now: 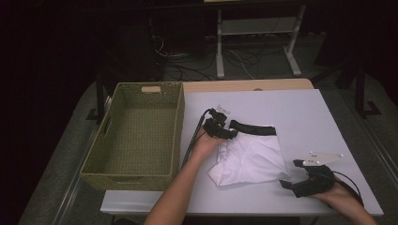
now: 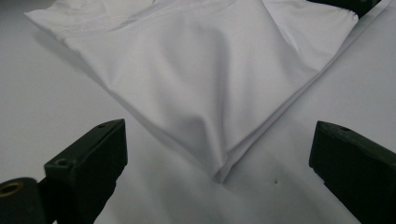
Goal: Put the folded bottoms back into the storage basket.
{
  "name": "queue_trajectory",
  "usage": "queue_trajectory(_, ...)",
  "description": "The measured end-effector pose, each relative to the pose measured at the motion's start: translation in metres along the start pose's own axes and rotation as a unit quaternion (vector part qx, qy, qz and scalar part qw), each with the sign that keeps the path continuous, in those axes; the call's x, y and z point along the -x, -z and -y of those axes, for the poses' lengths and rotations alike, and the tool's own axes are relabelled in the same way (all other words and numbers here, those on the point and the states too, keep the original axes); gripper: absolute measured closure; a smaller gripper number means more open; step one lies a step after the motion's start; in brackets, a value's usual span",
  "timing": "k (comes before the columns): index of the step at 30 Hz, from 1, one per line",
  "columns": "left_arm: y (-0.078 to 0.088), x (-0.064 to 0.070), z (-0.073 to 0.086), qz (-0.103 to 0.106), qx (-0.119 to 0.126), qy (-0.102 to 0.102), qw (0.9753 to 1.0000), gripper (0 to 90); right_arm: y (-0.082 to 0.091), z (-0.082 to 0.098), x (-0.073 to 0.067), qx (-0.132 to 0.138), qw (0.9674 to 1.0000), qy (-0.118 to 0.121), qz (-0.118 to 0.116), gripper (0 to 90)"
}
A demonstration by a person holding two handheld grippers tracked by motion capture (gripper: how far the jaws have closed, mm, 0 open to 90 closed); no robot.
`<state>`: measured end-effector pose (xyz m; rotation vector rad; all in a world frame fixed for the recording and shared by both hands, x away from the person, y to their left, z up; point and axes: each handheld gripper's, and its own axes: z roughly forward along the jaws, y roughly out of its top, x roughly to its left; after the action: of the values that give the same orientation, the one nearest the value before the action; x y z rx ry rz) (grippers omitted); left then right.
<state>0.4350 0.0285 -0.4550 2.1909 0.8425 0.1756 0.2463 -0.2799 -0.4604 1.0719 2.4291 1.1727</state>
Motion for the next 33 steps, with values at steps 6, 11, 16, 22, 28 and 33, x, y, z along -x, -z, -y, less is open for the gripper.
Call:
queue_trajectory(6, 0.0000, 0.0014, -0.0001, 0.015, -0.001, 0.002, 0.9999, 54.6, -0.0001, 0.0000, 0.0000, 0.000, 1.0000, 0.000, 0.000, 4.5)
queue_trajectory(11, -0.0003, 0.0029, -0.0003, 0.029, -0.004, 0.008, 0.9995, 70.2, -0.0005, -0.0002, -0.0001, 0.000, 1.0000, -0.001, -0.002, 4.5)
queue_trajectory(16, -0.0004, 0.0032, -0.0005, 0.037, -0.007, 0.017, 0.9991, 75.4, -0.0009, -0.0007, -0.0001, 0.000, 1.0000, -0.003, -0.006, 5.3)
queue_trajectory(22, -0.0005, 0.0043, -0.0001, 0.035, -0.006, 0.017, 0.9992, 76.1, 0.0007, -0.0002, -0.0018, 0.002, 1.0000, -0.004, -0.009, 10.3)
queue_trajectory(28, -0.0005, 0.0052, -0.0001, 0.032, -0.006, 0.015, 0.9994, 76.1, 0.0012, 0.0003, -0.0025, -0.006, 0.9999, -0.006, -0.011, 19.6)
queue_trajectory(33, -0.0004, 0.0058, 0.0000, 0.030, -0.005, 0.013, 0.9995, 76.1, -0.0004, 0.0022, -0.0034, -0.025, 0.9996, 0.000, -0.016, 34.2)
